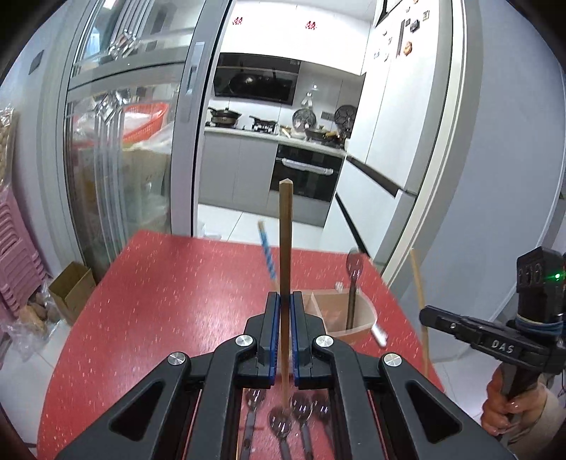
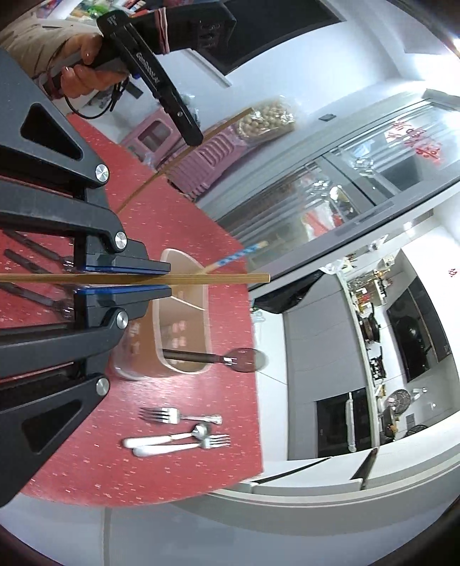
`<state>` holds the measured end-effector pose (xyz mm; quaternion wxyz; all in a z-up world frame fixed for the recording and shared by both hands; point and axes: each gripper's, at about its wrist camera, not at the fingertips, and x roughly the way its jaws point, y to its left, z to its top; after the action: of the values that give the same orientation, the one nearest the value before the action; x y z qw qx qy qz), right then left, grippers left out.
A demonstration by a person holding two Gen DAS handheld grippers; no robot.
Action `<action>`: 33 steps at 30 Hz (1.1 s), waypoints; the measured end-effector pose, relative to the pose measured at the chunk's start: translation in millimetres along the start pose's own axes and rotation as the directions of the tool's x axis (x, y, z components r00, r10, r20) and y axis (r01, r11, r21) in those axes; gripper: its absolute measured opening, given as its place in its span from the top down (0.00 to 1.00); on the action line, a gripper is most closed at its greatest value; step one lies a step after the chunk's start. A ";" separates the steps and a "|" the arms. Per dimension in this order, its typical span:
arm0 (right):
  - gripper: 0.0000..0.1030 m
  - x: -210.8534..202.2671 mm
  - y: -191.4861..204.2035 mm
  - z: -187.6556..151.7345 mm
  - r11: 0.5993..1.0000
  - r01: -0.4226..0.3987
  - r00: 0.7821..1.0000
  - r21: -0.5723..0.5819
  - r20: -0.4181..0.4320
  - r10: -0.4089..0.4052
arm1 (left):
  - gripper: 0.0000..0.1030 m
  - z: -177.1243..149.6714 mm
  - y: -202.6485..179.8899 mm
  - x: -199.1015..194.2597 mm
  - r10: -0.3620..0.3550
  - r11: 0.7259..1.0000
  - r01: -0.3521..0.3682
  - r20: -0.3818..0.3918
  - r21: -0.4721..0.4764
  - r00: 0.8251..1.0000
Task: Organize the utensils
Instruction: 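Carry both chopsticks over the holder and release them inside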
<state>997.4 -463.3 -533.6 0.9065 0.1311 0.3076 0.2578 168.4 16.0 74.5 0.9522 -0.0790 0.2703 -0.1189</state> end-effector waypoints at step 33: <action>0.94 116.5 -23.3 103.6 0.985 0.141 0.969 -0.102 0.220 -0.116 | 0.71 47.8 -13.7 121.7 0.008 1.000 -0.008 0.012 -0.005 1.000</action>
<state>1150.2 -427.1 -519.4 0.9551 0.0846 0.2011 0.2007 291.8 -25.9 57.3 0.9541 -0.0807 0.2651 -0.1138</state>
